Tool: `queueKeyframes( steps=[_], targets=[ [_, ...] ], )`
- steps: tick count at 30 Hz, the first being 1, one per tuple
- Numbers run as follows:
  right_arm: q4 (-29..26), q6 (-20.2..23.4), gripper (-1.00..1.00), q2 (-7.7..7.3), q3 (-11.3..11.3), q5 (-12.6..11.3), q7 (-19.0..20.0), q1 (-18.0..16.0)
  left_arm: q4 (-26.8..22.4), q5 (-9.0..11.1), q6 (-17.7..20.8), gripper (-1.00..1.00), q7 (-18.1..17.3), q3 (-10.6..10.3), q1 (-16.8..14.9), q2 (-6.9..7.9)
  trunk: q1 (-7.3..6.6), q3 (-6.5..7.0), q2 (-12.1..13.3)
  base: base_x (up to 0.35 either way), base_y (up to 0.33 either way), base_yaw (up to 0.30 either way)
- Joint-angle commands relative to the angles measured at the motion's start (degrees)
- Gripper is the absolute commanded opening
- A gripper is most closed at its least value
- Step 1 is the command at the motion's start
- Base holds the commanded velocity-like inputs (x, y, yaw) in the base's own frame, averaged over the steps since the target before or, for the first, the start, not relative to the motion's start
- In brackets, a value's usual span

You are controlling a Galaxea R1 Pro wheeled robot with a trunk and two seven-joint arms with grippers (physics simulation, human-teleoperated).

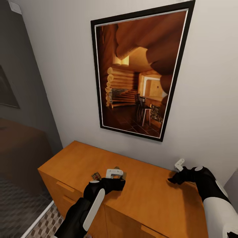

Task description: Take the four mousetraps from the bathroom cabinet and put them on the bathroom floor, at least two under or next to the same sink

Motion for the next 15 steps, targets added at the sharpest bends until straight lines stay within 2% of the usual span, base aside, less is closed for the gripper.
queueKeyframes(
  steps=[1,11,14,15],
  targets=[
    [-0.07,0.25,1.00,0.03,-0.13,0.18,0.40,-0.07,-0.08,0.54,0.22,-1.00,0.50,-0.01,-0.07,0.00,0.01,-0.14,-0.15,-0.266,0.000,0.000],
    [-0.15,0.32,1.00,0.03,-0.21,0.37,3.37,-0.07,-0.12,0.61,0.18,-1.00,0.29,0.24,-0.05,0.00,0.01,-0.14,-0.15,-0.315,0.044,0.000],
    [-0.16,0.33,1.00,0.03,-0.20,0.40,4.33,-0.07,-0.12,0.58,0.18,-1.00,0.32,0.20,-0.04,0.00,0.01,-0.14,-0.15,-0.188,0.054,0.000],
    [-0.16,0.33,1.00,0.03,-0.19,0.40,5.73,-0.07,-0.12,0.49,0.15,-1.00,0.32,0.12,-0.04,0.00,0.01,-0.14,-0.15,-0.087,0.025,0.000]
  ],
)
